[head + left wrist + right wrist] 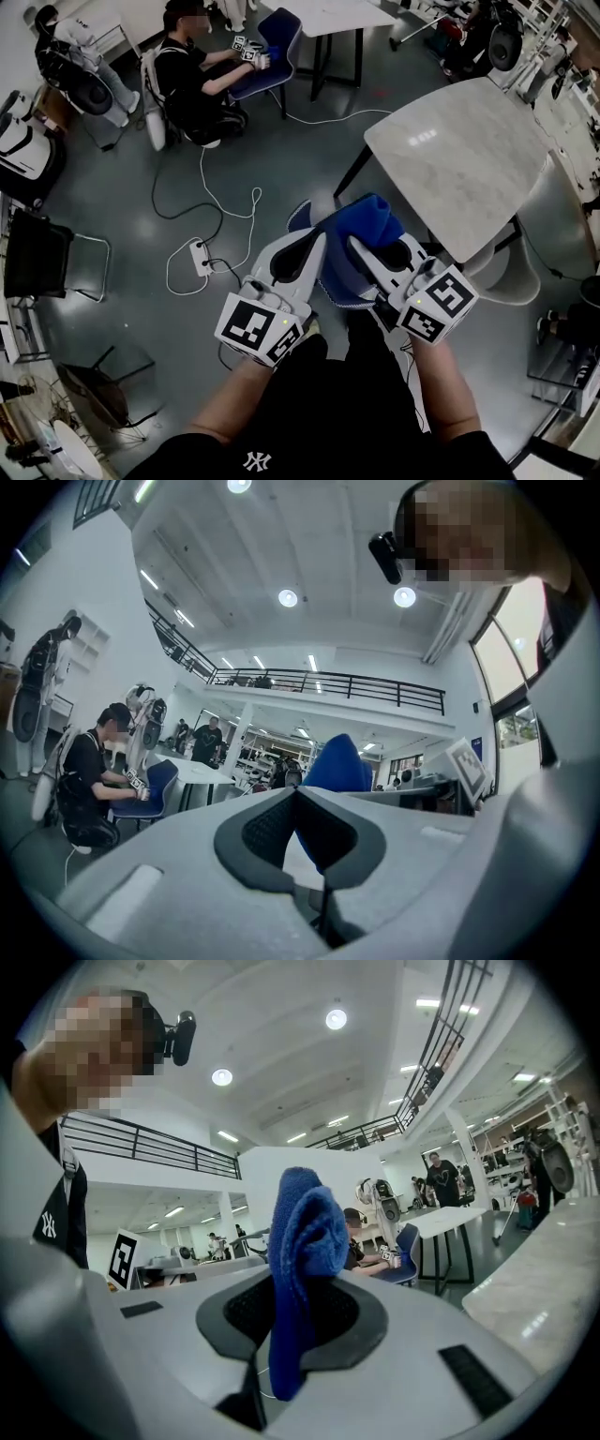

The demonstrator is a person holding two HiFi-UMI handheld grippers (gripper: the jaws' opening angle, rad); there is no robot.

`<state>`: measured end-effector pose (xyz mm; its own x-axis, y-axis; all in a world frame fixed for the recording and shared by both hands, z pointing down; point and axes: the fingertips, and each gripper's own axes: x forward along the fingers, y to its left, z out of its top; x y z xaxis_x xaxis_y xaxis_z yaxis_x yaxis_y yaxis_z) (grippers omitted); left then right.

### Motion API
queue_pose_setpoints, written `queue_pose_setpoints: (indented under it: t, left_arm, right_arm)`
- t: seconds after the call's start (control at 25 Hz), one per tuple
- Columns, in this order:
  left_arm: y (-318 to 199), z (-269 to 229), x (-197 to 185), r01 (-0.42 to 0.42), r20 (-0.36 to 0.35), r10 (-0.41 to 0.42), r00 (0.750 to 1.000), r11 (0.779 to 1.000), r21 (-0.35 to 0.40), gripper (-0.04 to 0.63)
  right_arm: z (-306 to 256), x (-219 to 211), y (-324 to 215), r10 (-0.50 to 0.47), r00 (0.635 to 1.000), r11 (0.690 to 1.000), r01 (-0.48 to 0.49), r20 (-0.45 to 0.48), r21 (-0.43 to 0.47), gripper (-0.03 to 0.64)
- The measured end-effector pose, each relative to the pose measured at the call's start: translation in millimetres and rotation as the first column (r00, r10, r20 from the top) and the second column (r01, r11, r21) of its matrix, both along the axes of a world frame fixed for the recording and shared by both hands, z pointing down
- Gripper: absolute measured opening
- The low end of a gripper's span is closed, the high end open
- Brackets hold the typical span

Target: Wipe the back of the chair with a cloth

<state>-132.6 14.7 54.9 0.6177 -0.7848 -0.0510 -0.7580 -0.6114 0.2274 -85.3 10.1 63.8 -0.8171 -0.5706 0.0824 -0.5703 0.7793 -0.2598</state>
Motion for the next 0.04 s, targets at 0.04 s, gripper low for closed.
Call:
queue_pose_setpoints:
  t: [0.04]
  left_arm:
    - [-2.3,-1.3,-0.8,-0.002,-0.004,0.002,1.0,1.0,0.0,0.009]
  right_arm:
    - [-2.6,-0.1,-1.8,0.004,1.0,1.0,-0.004,-0.002,0.001,0.078]
